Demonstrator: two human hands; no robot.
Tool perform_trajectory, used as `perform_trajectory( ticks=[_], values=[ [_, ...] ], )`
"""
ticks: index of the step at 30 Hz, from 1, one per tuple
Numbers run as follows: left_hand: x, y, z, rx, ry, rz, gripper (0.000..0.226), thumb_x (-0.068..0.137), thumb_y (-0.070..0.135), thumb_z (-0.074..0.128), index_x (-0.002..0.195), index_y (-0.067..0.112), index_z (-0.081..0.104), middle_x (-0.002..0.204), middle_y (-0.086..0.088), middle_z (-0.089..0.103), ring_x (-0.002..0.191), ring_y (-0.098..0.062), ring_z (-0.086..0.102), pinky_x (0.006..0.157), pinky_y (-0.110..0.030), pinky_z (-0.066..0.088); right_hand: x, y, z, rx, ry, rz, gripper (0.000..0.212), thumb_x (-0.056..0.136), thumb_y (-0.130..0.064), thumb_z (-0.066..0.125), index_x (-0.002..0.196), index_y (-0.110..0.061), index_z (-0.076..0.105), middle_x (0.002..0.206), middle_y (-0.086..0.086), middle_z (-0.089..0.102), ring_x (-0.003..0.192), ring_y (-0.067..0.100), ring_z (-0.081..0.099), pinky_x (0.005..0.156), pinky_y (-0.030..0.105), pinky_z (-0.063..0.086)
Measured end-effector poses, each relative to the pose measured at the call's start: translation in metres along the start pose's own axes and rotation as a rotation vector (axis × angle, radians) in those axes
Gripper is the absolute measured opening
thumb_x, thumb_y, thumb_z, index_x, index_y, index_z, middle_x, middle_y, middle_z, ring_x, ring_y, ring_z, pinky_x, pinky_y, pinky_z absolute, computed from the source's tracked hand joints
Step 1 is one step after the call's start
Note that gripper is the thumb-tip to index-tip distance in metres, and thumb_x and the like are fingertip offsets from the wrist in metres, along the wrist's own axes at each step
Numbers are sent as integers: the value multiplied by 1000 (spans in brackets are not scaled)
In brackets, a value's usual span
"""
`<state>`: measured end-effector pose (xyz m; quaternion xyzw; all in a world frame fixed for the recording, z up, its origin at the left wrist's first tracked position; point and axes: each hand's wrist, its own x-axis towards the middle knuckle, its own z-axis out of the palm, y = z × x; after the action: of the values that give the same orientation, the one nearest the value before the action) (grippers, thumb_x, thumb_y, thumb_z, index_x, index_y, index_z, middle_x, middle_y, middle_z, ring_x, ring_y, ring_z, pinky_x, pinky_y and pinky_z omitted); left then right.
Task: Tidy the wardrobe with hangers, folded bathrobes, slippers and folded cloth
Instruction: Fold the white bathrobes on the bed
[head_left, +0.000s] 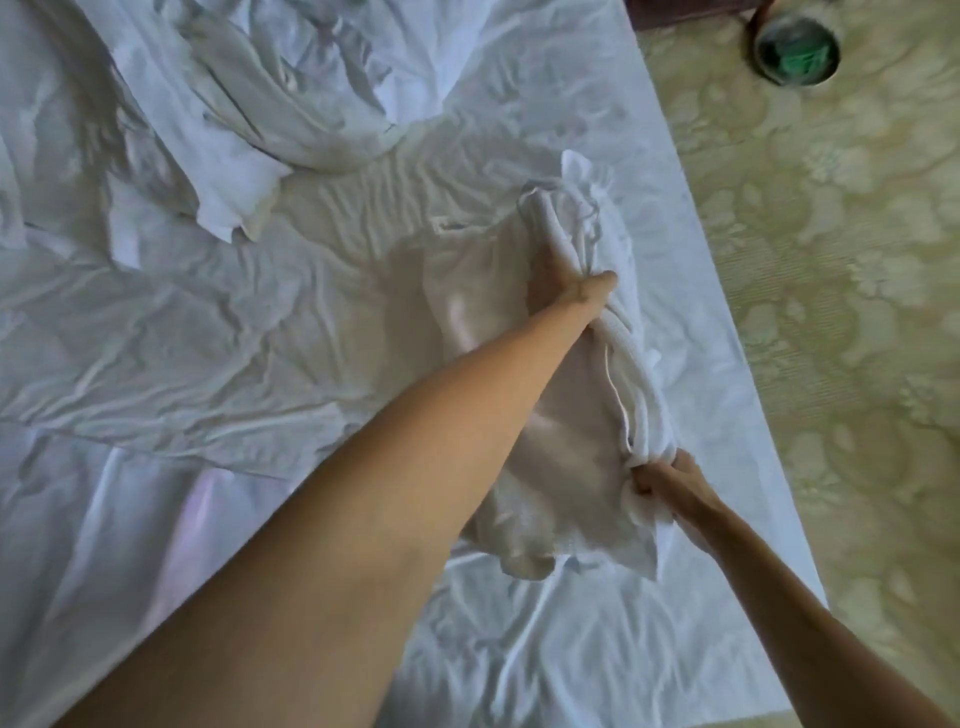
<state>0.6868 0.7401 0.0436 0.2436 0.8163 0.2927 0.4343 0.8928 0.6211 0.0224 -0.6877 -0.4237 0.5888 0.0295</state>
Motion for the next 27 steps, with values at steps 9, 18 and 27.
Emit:
perform_trajectory(
  ticks=[9,18,27],
  values=[
    [21,-23,16,329,6,272,83,69,82,64,117,15,55,113,-3,70,108,-28,65,88,-38,52,63,-9,-50,26,18,-79,47,48,-14,49,92,-10,66,81,9,67,72,24,60,56,27,51],
    [96,-75,-88,337,283,-24,112,61,79,72,141,8,39,144,-12,46,135,-30,44,111,-43,37,127,-179,-20,-215,-38,-490,124,56,-78,76,153,-36,11,159,4,24,144,27,28,115,48,31],
    [156,-68,-89,11,67,-229,124,42,65,90,145,12,46,137,-3,60,121,-19,60,100,-35,51,220,-229,2,-493,-42,-385,131,44,-78,83,150,-26,26,140,2,49,130,25,46,107,48,43]
  ],
)
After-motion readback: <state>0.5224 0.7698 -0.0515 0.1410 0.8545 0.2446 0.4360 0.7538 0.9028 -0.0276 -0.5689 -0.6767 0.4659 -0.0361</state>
